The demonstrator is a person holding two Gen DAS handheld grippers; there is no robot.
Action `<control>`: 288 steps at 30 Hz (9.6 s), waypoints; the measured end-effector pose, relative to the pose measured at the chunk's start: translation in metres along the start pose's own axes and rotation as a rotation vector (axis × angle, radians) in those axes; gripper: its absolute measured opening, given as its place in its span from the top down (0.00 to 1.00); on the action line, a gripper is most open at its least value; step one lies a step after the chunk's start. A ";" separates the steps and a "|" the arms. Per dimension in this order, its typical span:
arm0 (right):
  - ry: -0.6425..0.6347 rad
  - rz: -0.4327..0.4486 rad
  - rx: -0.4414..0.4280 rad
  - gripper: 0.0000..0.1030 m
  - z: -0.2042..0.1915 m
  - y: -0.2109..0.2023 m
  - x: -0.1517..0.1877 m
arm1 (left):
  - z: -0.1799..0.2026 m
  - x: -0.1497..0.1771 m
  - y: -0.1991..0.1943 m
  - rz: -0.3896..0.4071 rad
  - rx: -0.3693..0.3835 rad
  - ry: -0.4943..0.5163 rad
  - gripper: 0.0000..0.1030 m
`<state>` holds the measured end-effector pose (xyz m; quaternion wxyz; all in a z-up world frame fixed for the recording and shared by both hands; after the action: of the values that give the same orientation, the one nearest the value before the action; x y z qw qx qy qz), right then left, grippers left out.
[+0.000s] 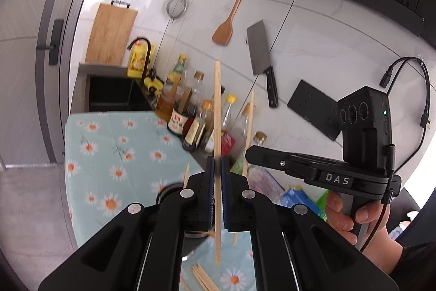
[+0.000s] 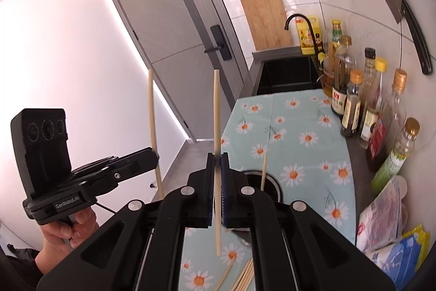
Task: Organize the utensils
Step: 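Open both tools to drop the chopsticks into the black cup, then lower both open tools toward the chopstick pile beside the cup, then close the right tool on one wooden chopstick from the pile, then grasp a chopstick with the left tool while the right tool holds its chopstick, then lift both held chopsticks up over the black cup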
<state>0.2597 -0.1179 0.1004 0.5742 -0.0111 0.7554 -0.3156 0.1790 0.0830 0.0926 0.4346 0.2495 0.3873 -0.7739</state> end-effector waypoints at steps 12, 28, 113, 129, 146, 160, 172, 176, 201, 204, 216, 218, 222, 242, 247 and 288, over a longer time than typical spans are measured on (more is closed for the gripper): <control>-0.018 0.122 -0.006 0.95 0.028 0.010 -0.014 | -0.006 -0.004 0.037 0.093 -0.012 0.063 0.96; 0.040 0.098 -0.009 0.59 0.046 0.023 0.003 | -0.031 0.005 0.053 0.063 -0.084 0.038 0.94; 0.359 -0.837 -0.060 0.84 -0.007 0.125 0.254 | -0.093 0.192 0.008 -0.432 -0.264 -0.206 0.32; 0.293 -0.913 0.029 0.94 -0.014 0.150 0.265 | -0.109 0.200 0.009 -0.474 -0.278 -0.230 0.32; 0.185 -0.986 0.175 0.96 -0.048 0.183 0.262 | -0.107 0.205 0.018 -0.506 -0.262 -0.226 0.32; 0.321 -0.939 0.044 0.95 -0.023 0.169 0.275 | -0.107 0.210 0.031 -0.596 -0.336 -0.235 0.32; 0.251 -0.820 -0.028 0.95 -0.014 0.130 0.244 | -0.107 0.229 0.060 -0.717 -0.418 -0.281 0.38; 0.252 -0.796 -0.055 0.95 -0.013 0.121 0.237 | -0.105 0.235 0.070 -0.750 -0.484 -0.268 0.50; 0.236 -0.720 -0.245 0.95 0.014 0.067 0.239 | -0.092 0.260 0.109 -0.789 -0.738 -0.256 0.96; 0.239 -0.723 -0.252 0.95 0.018 0.064 0.241 | -0.087 0.264 0.113 -0.785 -0.753 -0.234 0.96; 0.207 -0.714 -0.292 0.95 0.006 0.067 0.235 | -0.081 0.238 0.084 -0.681 -0.722 -0.284 0.96; 0.206 -0.697 -0.291 0.95 0.002 0.066 0.230 | -0.076 0.231 0.075 -0.654 -0.694 -0.284 0.96; 0.208 -0.668 -0.266 0.95 -0.004 0.060 0.221 | -0.070 0.219 0.059 -0.606 -0.621 -0.272 0.96; 0.279 -0.537 -0.094 0.95 -0.005 0.029 0.177 | -0.052 0.154 0.008 -0.378 -0.281 -0.244 0.96; 0.245 -0.476 -0.059 0.95 -0.008 0.023 0.154 | -0.045 0.130 -0.002 -0.307 -0.237 -0.206 0.96; 0.013 0.047 0.090 0.95 0.018 0.030 -0.003 | -0.024 0.001 0.041 0.096 -0.084 -0.004 0.96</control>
<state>0.2871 -0.1008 0.0854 0.5764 0.0345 0.7443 -0.3356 0.2155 0.0890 0.0621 0.4821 0.2479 0.4059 -0.7357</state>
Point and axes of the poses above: each gripper's, at about its wrist camera, not at the fingertips, and y roughly the way its jaws point, z to its right, x to its underside, the point moved 3 cm from there along y, roughly the way its jaws point, and after that the axes turned 15 degrees about -y, right-handed, at the moved point
